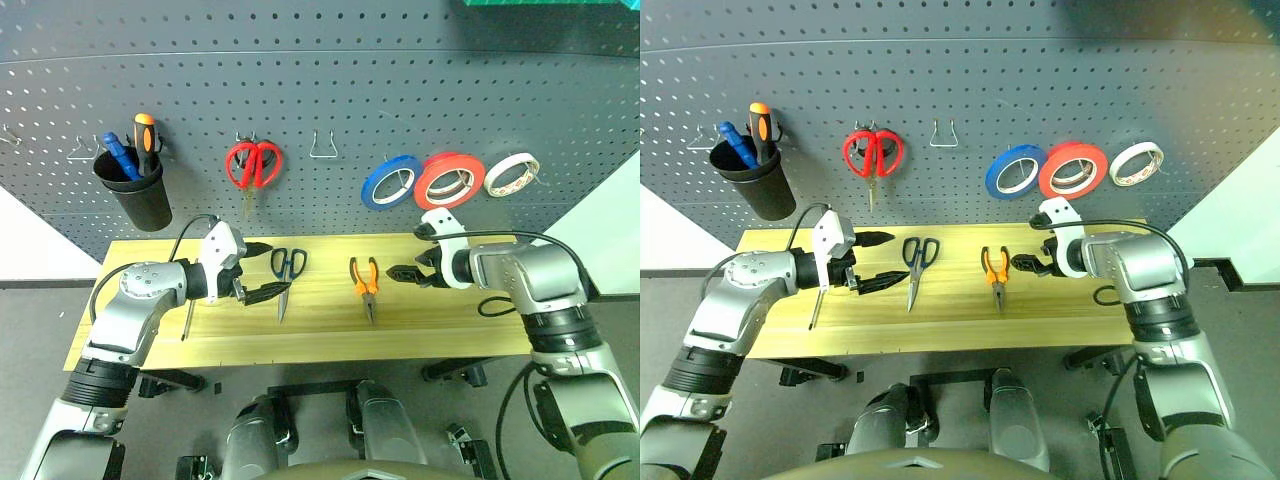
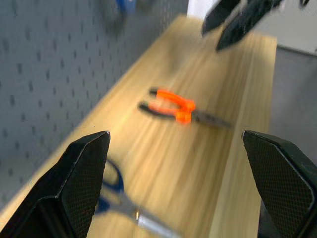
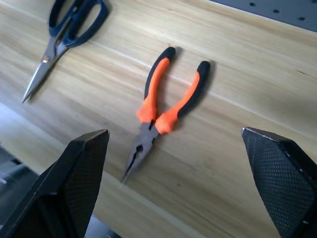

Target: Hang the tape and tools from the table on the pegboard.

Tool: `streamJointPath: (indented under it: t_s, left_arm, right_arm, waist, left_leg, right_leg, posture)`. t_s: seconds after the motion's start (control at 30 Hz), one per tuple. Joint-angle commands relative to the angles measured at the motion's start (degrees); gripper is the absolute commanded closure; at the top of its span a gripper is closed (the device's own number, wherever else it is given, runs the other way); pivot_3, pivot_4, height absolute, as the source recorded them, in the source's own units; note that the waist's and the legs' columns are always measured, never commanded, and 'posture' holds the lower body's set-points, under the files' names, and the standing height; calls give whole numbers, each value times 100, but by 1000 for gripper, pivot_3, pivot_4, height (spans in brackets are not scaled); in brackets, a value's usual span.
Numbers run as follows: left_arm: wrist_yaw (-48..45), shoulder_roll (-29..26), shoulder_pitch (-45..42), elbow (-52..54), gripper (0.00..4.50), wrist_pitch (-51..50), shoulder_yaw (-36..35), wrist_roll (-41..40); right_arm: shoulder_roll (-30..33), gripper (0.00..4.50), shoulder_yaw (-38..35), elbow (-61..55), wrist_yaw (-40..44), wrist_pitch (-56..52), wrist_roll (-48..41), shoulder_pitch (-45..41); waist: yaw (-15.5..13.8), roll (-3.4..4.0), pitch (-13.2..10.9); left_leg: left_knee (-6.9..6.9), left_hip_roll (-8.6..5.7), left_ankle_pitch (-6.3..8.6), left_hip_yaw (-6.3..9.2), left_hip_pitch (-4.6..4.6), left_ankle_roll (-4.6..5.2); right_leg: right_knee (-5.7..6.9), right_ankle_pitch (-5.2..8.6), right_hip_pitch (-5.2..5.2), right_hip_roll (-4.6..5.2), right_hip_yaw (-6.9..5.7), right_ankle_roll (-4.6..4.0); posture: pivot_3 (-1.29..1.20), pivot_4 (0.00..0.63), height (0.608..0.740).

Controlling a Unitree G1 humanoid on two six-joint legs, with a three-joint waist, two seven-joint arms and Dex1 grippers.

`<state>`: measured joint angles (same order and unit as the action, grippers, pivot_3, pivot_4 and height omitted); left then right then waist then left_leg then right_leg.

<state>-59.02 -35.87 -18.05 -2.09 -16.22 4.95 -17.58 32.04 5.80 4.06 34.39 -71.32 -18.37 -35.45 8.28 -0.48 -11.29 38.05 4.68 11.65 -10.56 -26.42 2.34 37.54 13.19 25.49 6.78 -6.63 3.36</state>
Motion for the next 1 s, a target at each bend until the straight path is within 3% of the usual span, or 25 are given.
streamJointPath:
  t_s: [0.03, 0.33, 0.57, 0.87, 1.0]
  left_arm:
    - [-122, 80, -244, -290, 0, 253, 100, 139]
    - [-224, 498, -750, -947, 0, 690, 435, 522]
    - [-209, 768, -959, -1387, 0, 1008, 578, 737]
    - [-133, 999, -1099, -1780, 0, 1284, 573, 944]
    - [-91, 998, -1053, -1802, 0, 1313, 532, 981]
  right_arm:
    - [-186, 28, 5, 105, -209, -120, 57, -192]
    - [-629, 28, -34, 363, -722, -242, 208, -466]
    - [-712, 28, 197, 375, -908, -236, 346, -486]
    - [-1239, 28, -56, 780, -1252, -283, 398, -735]
    - [-1448, 28, -105, 999, -1378, -178, 438, -865]
  waist:
    - [-34, 3, -71]
    - [-117, 12, -388]
    - [-101, 23, -598]
    - [-91, 23, -826]
    - [-92, 21, -855]
  left_leg:
    - [1, 0, 2, 0, 3, -3]
    - [2, 0, -5, -6, -10, 8]
    - [0, 1, -7, -9, -14, 10]
    - [-5, 2, -7, -14, -19, 9]
    - [-8, 2, -23, -23, -67, -11]
  right_leg:
    - [0, 5, -2, 2, 0, -10]
    - [0, 4, 15, 9, 12, -14]
    - [1, 3, 22, 10, 15, -12]
    - [1, 2, 35, 10, 20, -11]
    - [3, -10, 94, 9, 24, 11]
  posture:
    - [-203, 280, 730]
    - [-208, 354, 730]
    - [-217, 379, 730]
    - [-208, 410, 730]
    - [-196, 414, 730]
